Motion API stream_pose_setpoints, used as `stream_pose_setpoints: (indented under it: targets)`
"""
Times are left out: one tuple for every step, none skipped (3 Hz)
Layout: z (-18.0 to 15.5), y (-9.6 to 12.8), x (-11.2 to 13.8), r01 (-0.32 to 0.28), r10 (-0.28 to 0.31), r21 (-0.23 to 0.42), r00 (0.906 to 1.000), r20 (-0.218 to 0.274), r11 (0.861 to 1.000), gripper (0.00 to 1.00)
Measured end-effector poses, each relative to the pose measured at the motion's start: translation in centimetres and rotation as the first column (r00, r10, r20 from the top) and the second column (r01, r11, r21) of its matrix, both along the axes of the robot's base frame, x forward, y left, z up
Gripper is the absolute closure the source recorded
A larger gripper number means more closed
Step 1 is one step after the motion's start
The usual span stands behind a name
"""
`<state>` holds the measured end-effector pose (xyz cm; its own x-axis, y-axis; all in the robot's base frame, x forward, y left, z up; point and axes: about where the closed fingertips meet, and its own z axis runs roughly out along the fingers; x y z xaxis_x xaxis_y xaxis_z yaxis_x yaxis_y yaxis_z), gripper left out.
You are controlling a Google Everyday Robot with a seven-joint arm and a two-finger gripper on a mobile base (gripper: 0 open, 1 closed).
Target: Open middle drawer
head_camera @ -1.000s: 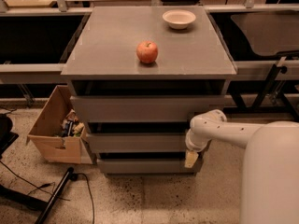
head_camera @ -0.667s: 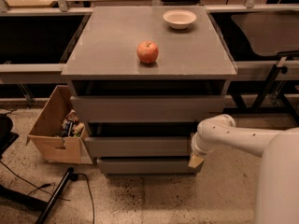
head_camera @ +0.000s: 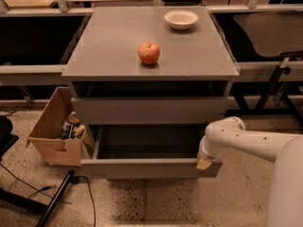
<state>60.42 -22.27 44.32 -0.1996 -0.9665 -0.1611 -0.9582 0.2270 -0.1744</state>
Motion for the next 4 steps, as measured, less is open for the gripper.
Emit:
stream_pose_setpoints:
  targets:
    - [0.1,0.0,-0.1,0.0,0.0,0.0,1.0,0.0,1.0,1.0]
    - [0.9,-1.3,-2.4,0.026,-0.026,-0.012,0.9996,-0.009,1.0,1.0]
    - [1.5,-2.2,-4.0,0.041,-0.042,-0.019,0.999,-0.017,0.999,1.0]
    - [1.5,-2.1,-4.0,0.041,-0.042,-0.019,0.999,-0.017,0.999,0.97]
